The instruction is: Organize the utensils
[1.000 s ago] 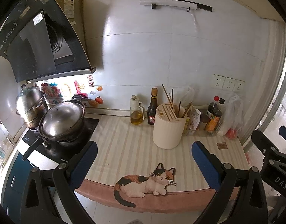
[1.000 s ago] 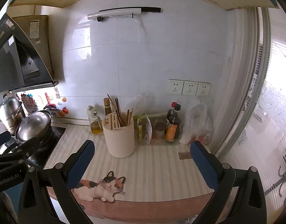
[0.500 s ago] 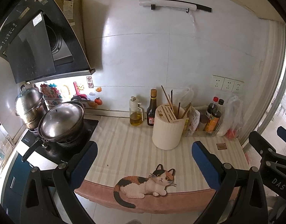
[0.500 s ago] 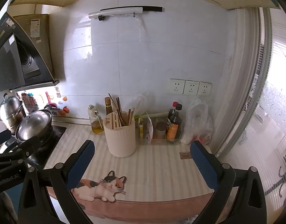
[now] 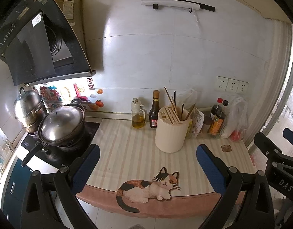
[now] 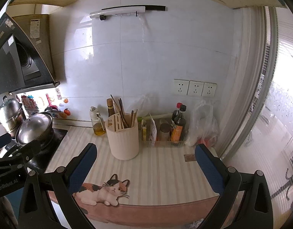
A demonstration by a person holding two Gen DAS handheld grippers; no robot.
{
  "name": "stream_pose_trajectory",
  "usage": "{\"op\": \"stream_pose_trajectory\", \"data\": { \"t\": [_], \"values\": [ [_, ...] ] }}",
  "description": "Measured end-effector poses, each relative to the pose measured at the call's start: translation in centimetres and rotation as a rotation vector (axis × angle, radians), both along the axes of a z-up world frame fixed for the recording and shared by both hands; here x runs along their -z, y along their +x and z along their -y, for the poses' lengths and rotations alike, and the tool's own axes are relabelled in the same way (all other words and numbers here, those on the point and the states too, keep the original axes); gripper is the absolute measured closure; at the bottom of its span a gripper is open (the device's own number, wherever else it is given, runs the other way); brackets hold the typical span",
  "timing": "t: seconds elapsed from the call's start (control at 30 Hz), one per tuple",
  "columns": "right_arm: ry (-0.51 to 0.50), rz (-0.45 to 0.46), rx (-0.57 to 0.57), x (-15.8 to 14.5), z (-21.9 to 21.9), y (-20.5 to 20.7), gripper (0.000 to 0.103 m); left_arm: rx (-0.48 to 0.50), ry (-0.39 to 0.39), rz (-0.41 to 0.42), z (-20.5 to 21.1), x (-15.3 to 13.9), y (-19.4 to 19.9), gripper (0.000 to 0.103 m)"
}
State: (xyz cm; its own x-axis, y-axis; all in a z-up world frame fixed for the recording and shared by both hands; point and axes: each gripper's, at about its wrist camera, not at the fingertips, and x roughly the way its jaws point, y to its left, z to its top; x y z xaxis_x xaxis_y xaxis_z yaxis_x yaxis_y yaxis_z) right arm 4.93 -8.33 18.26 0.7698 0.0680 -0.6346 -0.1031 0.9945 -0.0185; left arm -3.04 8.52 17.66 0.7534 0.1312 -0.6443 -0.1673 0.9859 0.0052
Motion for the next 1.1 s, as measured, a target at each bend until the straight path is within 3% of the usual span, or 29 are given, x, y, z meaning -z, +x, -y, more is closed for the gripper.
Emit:
{"op": "stream_pose_trajectory", "data": {
  "t": [1.1],
  "values": [
    [-0.006, -0.005, 0.009, 0.52, -0.13, -0.19, 0.0, 0.001, -0.001, -0.004, 0.07, 0.22, -0.13, 0.0]
  ]
}}
